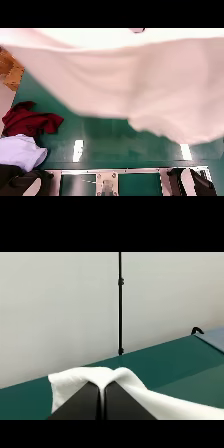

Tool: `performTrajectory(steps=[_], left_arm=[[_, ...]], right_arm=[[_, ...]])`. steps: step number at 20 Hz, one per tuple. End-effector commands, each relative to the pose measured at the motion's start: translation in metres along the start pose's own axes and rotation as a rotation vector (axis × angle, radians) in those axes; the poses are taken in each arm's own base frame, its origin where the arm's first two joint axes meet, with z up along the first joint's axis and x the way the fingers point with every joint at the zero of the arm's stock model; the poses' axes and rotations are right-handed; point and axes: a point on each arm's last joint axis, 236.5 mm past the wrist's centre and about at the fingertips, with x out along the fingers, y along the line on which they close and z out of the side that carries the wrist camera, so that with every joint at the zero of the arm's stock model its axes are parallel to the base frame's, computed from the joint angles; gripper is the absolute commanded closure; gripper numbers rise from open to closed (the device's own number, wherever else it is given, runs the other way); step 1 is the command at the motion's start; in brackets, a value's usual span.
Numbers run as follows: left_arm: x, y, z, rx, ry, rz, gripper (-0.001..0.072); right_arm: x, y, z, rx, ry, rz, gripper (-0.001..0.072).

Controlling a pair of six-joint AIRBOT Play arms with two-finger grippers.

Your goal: Fold the shirts.

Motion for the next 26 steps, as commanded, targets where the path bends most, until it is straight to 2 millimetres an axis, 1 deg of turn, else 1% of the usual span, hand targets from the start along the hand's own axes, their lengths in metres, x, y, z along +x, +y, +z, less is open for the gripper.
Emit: performTrajectory(steps=[1, 3, 4, 5, 6, 7, 8, 10, 11, 12, 13, 14, 15, 16, 17, 18, 19, 20, 21, 22, 23, 24, 25, 26], left_arm=[[0.046, 0.026, -0.062, -0.082, 0.170, 0.018, 0.0681], [0.097, 0.046, -0.128, -0.176, 0.311, 0.006, 0.0681], [0.127, 0.055, -0.166, -0.218, 0.375, -0.011, 0.0681], [0.155, 0.063, -0.202, -0.256, 0.427, -0.029, 0.0681], [0.184, 0.071, -0.244, -0.302, 0.479, -0.052, 0.0681], [0.209, 0.077, -0.284, -0.343, 0.529, -0.068, 0.0681], [0.232, 0.085, -0.330, -0.391, 0.591, -0.074, 0.0681], [0.269, 0.095, -0.420, -0.494, 0.710, -0.083, 0.0681], [0.283, 0.099, -0.459, -0.552, 0.749, -0.081, 0.0681], [0.294, 0.100, -0.497, -0.614, 0.778, -0.078, 0.0681], [0.302, 0.101, -0.528, -0.655, 0.794, -0.079, 0.0675], [0.309, 0.102, -0.547, -0.686, 0.792, -0.078, 0.0440], [0.316, 0.104, -0.559, -0.721, 0.776, -0.066, 0.0213], [0.320, 0.111, -0.564, -0.741, 0.762, -0.044, 0.0192], [0.320, 0.121, -0.561, -0.736, 0.753, -0.034, 0.0191], [0.317, 0.130, -0.550, -0.735, 0.750, -0.052, 0.0192], [0.311, 0.139, -0.537, -0.726, 0.762, -0.087, 0.0192], [0.299, 0.151, -0.522, -0.713, 0.786, -0.125, 0.0191], [0.283, 0.163, -0.511, -0.702, 0.819, -0.157, 0.0191], [0.263, 0.171, -0.501, -0.715, 0.863, -0.195, 0.0191], [0.241, 0.175, -0.499, -0.751, 0.919, -0.219, 0.0192], [0.219, 0.176, -0.503, -0.798, 0.988, -0.230, 0.0191], [0.194, 0.174, -0.514, -0.847, 1.088, -0.229, 0.0192], [0.173, 0.170, -0.525, -0.894, 1.178, -0.223, 0.0192]], right_arm=[[0.027, -0.046, -0.043, 0.133, 0.087, -0.023, 0.0689], [0.052, -0.087, -0.101, 0.249, 0.196, -0.031, 0.0690], [0.067, -0.108, -0.139, 0.309, 0.260, -0.032, 0.0689], [0.082, -0.124, -0.178, 0.360, 0.322, -0.030, 0.0689], [0.098, -0.139, -0.220, 0.414, 0.383, -0.037, 0.0689], [0.114, -0.155, -0.268, 0.476, 0.445, -0.059, 0.0690], [0.126, -0.170, -0.314, 0.533, 0.502, -0.090, 0.0689], [0.150, -0.194, -0.408, 0.629, 0.636, -0.144, 0.0689], [0.157, -0.202, -0.449, 0.671, 0.694, -0.168, 0.0689], [0.162, -0.207, -0.485, 0.709, 0.750, -0.182, 0.0689], [0.167, -0.208, -0.519, 0.747, 0.803, -0.186, 0.0689], [0.171, -0.209, -0.546, 0.776, 0.845, -0.189, 0.0689], [0.174, -0.209, -0.563, 0.795, 0.868, -0.191, 0.0688], [0.175, -0.210, -0.573, 0.802, 0.885, -0.190, 0.0632], [0.177, -0.214, -0.571, 0.800, 0.884, -0.187, 0.0507], [0.177, -0.219, -0.561, 0.800, 0.878, -0.174, 0.0470], [0.172, -0.226, -0.546, 0.797, 0.880, -0.152, 0.0470], [0.161, -0.234, -0.531, 0.788, 0.896, -0.137, 0.0470], [0.143, -0.244, -0.519, 0.778, 0.924, -0.141, 0.0470], [0.117, -0.255, -0.510, 0.766, 0.975, -0.162, 0.0470], [0.089, -0.265, -0.506, 0.755, 1.028, -0.199, 0.0471], [0.056, -0.274, -0.502, 0.739, 1.075, -0.247, 0.0470], [0.025, -0.284, -0.500, 0.728, 1.104, -0.306, 0.0469], [-0.004, -0.294, -0.500, 0.721, 1.118, -0.372, 0.0446]])
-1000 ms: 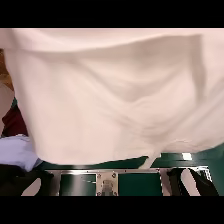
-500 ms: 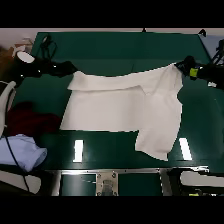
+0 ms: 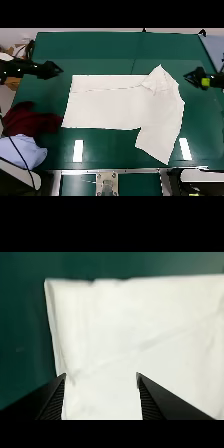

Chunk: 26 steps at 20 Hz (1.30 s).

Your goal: Fold the shirts.

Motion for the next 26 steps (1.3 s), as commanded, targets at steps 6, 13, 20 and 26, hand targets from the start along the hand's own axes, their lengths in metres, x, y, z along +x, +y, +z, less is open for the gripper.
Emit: performTrajectory(steps=[6, 13, 20, 26], left_arm=[[-0.014, 0.013, -0.164, -0.310, 0.460, -0.090, 0.0192], [-0.019, 0.010, -0.158, -0.253, 0.377, -0.049, 0.0192], [-0.034, 0.007, -0.153, -0.223, 0.349, 0.016, 0.0193], [-0.036, 0.000, -0.194, -0.230, 0.327, 0.127, 0.0192]], right_arm=[[-0.082, -0.139, -0.145, 0.326, 0.158, -0.219, 0.0359], [-0.023, -0.133, -0.220, 0.402, 0.387, -0.148, 0.0360], [0.011, -0.117, -0.213, 0.327, 0.420, -0.072, 0.0586], [-0.014, -0.132, -0.155, 0.311, 0.296, -0.092, 0.0689]])
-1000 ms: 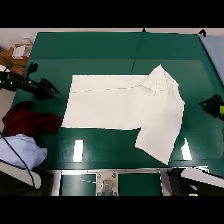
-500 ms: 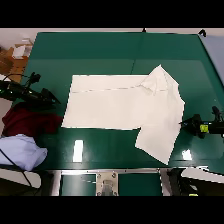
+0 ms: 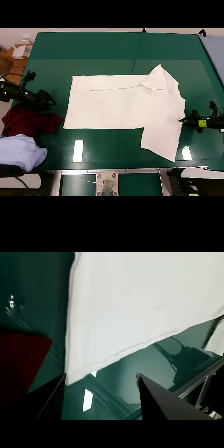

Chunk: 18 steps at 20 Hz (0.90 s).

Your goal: Fold the shirts.

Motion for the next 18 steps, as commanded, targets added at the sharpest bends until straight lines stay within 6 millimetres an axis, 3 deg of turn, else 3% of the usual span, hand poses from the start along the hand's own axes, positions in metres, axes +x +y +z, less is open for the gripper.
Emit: performTrajectory(steps=[1, 4, 6, 11, 12, 13, 14, 15, 18], left_arm=[[0.028, 0.007, -0.030, -0.026, -0.010, 0.065, 0.0192], [0.084, 0.015, -0.063, -0.047, 0.041, 0.104, 0.0192], [0.110, 0.013, -0.076, -0.041, 0.051, 0.117, 0.0192], [0.138, 0.011, -0.082, -0.029, 0.024, 0.148, 0.0193], [0.139, 0.006, -0.078, -0.038, 0.008, 0.125, 0.0236], [0.139, -0.004, -0.073, -0.025, -0.011, 0.087, 0.0365], [0.138, -0.014, -0.067, 0.000, -0.027, 0.052, 0.0569], [0.134, -0.021, -0.062, 0.020, -0.034, 0.038, 0.0681], [0.104, -0.059, -0.025, 0.133, -0.089, 0.001, 0.0682]], right_arm=[[-0.013, 0.005, 0.013, -0.003, -0.027, 0.022, 0.0689], [-0.011, 0.006, 0.012, -0.017, -0.023, 0.021, 0.0689], [-0.011, 0.006, 0.013, -0.025, -0.026, 0.020, 0.0689], [-0.011, 0.005, 0.014, -0.027, -0.029, 0.018, 0.0690], [-0.011, 0.005, 0.014, -0.027, -0.029, 0.019, 0.0689], [-0.011, 0.006, 0.014, -0.026, -0.028, 0.020, 0.0689], [-0.011, 0.007, 0.013, -0.025, -0.025, 0.027, 0.0689], [-0.012, 0.012, 0.012, -0.021, -0.024, 0.044, 0.0689], [-0.028, 0.045, 0.025, -0.026, -0.086, 0.141, 0.0690]])
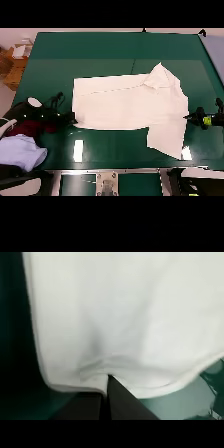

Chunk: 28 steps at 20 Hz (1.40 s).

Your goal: Fold the shirts.

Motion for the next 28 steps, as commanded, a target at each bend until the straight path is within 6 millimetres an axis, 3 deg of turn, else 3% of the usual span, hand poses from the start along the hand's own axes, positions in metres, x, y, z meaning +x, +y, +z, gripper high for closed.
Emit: performTrajectory(steps=[1, 3, 5, 7, 8, 10, 11, 13, 15, 17, 19, 21, 22, 24, 26, 28], left_arm=[[-0.041, -0.059, 0.041, 0.125, -0.071, -0.108, 0.0682], [-0.108, -0.118, 0.084, 0.278, -0.212, -0.142, 0.0682], [-0.205, -0.191, 0.120, 0.455, -0.455, -0.159, 0.0682], [-0.316, -0.266, 0.125, 0.654, -0.732, -0.156, 0.0681], [-0.370, -0.301, 0.113, 0.741, -0.866, -0.156, 0.0681], [-0.458, -0.356, 0.071, 0.884, -1.087, -0.160, 0.0681], [-0.492, -0.376, 0.045, 0.946, -1.180, -0.165, 0.0681], [-0.534, -0.394, 0.001, 1.000, -1.322, -0.163, 0.0681], [-0.550, -0.386, -0.021, 0.987, -1.381, -0.087, 0.0681], [-0.558, -0.362, -0.023, 0.895, -1.407, 0.008, 0.0681], [-0.559, -0.335, -0.009, 0.794, -1.401, 0.108, 0.0681], [-0.548, -0.314, 0.010, 0.737, -1.362, 0.169, 0.0681], [-0.534, -0.304, 0.025, 0.715, -1.319, 0.178, 0.0681], [-0.484, -0.273, 0.067, 0.656, -1.174, 0.202, 0.0681], [-0.413, -0.229, 0.114, 0.570, -0.989, 0.222, 0.0681], [-0.329, -0.180, 0.156, 0.513, -0.795, 0.229, 0.0681]], right_arm=[[-0.025, 0.052, 0.022, -0.027, -0.091, 0.138, 0.0690], [-0.079, 0.121, 0.050, -0.136, -0.237, 0.269, 0.0690], [-0.161, 0.214, 0.067, -0.290, -0.443, 0.435, 0.0690], [-0.253, 0.310, 0.046, -0.498, -0.645, 0.590, 0.0690], [-0.295, 0.353, 0.022, -0.614, -0.733, 0.637, 0.0690], [-0.358, 0.416, -0.034, -0.810, -0.888, 0.666, 0.0690], [-0.383, 0.440, -0.060, -0.890, -0.973, 0.659, 0.0690], [-0.427, 0.477, -0.111, -1.007, -1.159, 0.637, 0.0690], [-0.454, 0.493, -0.144, -1.078, -1.316, 0.554, 0.0690], [-0.462, 0.493, -0.154, -1.082, -1.381, 0.489, 0.0690], [-0.454, 0.484, -0.143, -1.046, -1.353, 0.453, 0.0690], [-0.438, 0.468, -0.117, -0.984, -1.295, 0.454, 0.0690], [-0.423, 0.458, -0.100, -0.936, -1.245, 0.474, 0.0690], [-0.371, 0.435, -0.064, -0.868, -1.103, 0.493, 0.0690], [-0.294, 0.403, -0.020, -0.788, -0.959, 0.427, 0.0690], [-0.203, 0.368, 0.023, -0.711, -0.840, 0.335, 0.0690]])
